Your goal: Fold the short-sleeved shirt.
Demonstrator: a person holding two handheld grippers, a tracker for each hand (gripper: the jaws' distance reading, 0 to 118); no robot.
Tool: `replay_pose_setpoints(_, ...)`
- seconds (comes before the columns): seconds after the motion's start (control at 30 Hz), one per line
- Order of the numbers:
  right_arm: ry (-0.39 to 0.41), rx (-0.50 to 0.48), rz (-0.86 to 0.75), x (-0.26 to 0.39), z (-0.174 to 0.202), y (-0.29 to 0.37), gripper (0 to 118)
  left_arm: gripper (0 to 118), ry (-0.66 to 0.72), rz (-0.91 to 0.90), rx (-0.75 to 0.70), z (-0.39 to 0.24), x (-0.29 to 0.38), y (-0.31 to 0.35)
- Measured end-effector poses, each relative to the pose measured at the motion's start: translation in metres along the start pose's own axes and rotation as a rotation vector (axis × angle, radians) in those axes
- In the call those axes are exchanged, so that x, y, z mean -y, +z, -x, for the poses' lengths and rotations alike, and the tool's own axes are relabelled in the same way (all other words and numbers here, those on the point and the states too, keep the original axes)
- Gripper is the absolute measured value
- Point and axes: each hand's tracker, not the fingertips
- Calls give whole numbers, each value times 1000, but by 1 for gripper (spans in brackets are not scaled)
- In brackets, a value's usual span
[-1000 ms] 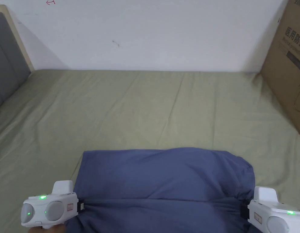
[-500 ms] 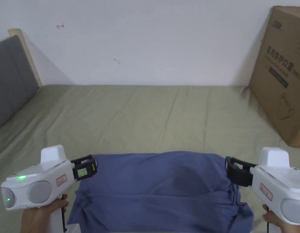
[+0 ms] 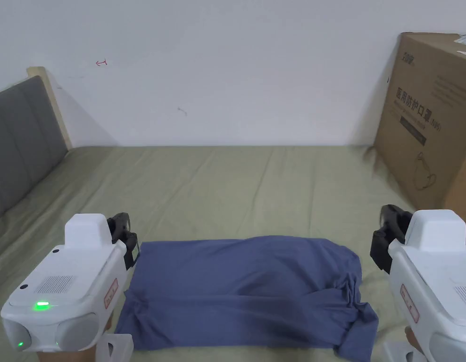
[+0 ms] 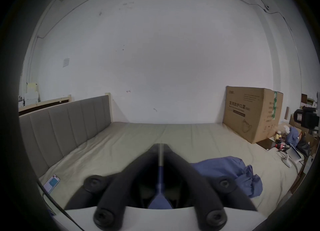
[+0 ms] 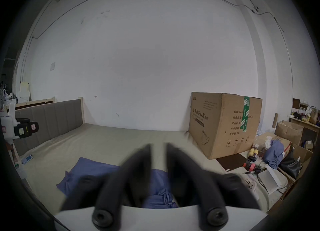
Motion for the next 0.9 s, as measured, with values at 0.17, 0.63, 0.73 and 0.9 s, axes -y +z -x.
replay_pose_setpoints(0.17, 3, -15, 3, 2, 0, 2, 0, 0, 3, 53, 26, 0, 10, 0)
replay_pose_setpoints(0.63, -14, -18, 106, 29, 1, -44, 0, 31, 148, 631, -35, 59, 106, -112)
replay_pose_setpoints(0.73, -7, -20, 145, 39, 0, -56, 0, 103, 221, 746, -66, 69, 134, -131)
replay_pose_setpoints(0.9, -23, -6, 208, 58, -2, -74, 0, 108, 226, 816, -106, 76, 170, -141)
